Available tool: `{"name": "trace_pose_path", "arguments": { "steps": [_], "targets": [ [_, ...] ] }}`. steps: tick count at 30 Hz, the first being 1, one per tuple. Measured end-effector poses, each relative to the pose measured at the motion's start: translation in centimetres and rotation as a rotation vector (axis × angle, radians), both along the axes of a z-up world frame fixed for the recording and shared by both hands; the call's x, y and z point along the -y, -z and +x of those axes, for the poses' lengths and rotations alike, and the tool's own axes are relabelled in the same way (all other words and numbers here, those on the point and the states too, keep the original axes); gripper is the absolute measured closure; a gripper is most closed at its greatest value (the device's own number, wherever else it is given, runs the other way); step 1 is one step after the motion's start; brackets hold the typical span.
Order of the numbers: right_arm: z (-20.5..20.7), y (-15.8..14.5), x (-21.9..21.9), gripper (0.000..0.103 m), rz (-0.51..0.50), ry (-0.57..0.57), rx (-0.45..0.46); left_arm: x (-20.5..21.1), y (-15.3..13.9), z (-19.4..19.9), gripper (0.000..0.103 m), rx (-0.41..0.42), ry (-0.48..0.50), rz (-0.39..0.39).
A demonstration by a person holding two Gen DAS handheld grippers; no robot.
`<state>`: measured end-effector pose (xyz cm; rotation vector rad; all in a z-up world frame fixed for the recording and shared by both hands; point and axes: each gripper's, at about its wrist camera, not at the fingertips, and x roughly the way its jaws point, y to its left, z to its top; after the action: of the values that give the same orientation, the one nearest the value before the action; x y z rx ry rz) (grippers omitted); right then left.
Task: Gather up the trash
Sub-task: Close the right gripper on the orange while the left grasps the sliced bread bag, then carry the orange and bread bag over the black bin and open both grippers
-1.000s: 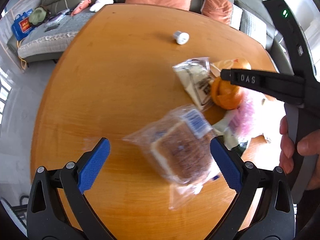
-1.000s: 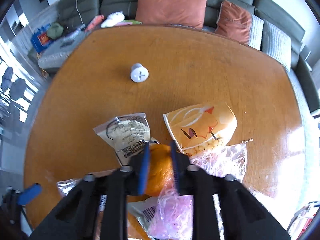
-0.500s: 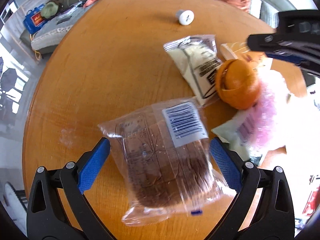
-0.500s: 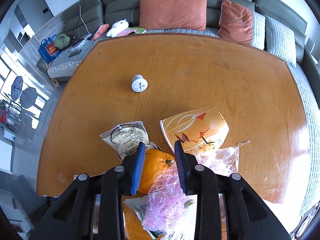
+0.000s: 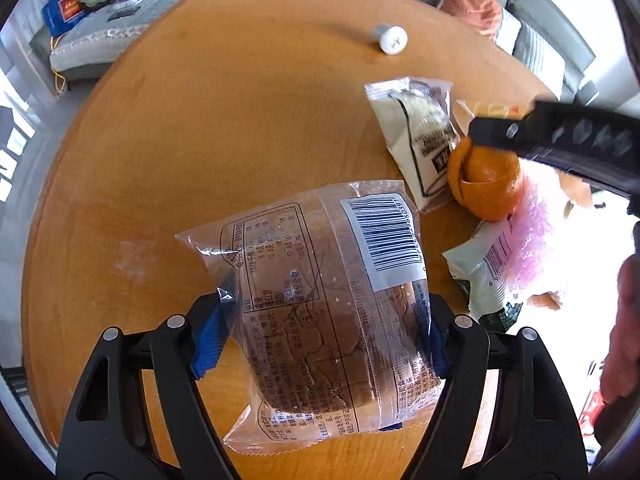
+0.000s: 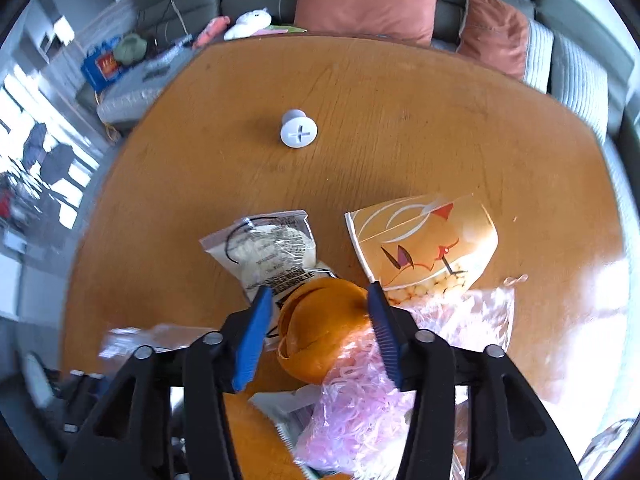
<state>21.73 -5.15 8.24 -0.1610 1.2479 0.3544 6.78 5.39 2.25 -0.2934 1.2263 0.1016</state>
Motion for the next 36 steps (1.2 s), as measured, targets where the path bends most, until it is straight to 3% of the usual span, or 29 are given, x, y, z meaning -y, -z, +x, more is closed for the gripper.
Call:
{"name": "trace_pose_path", "arguments": {
  "steps": [5, 8, 9, 12, 21, 30, 36],
  "targets": [
    [0.3, 2.1, -1.7, 0.037, -0.212, -0.046, 0.025, -1.8, -0.9, -1.8, 0.029, 0.032, -0.038, -0.016],
    [0.6, 3.6, -0.8, 0.037, -0.25, -0.009, -0.01, -2.9, -1.6, -2.8, 0.029, 0.05, -0.055, -0.021],
    [0.6, 3.7, -0.4, 0.045, -0.248, 0.008, -0.012, -3.1, -1.7, -3.0, 0.029, 0.054, -0.059, -0.025],
    [0.5, 3.3, 1.1, 0.049, -0.173, 0.055, -0.029, -3.1, -2.0, -3.2, 0.029, 0.066, -0.064, -0.029],
    [-0.9, -0.3, 1.2, 0.05, -0.051, 0.072, 0.005, -4.0, -3.3, -3.2, 0.029, 0.106, -0.046, -0.04],
    [-3.0, -3.9, -5.0, 0.049, 0.033, -0.021, 0.044, -8.5, -4.3, -5.1, 0.029, 0.133, -0.087, -0.042],
    [-5.7, -5.0, -13.1, 0.049, 0.065, -0.138, 0.045, -14.6, -4.4, -7.9, 0.029, 0.14, -0.172, -0.039]
  ]
}}
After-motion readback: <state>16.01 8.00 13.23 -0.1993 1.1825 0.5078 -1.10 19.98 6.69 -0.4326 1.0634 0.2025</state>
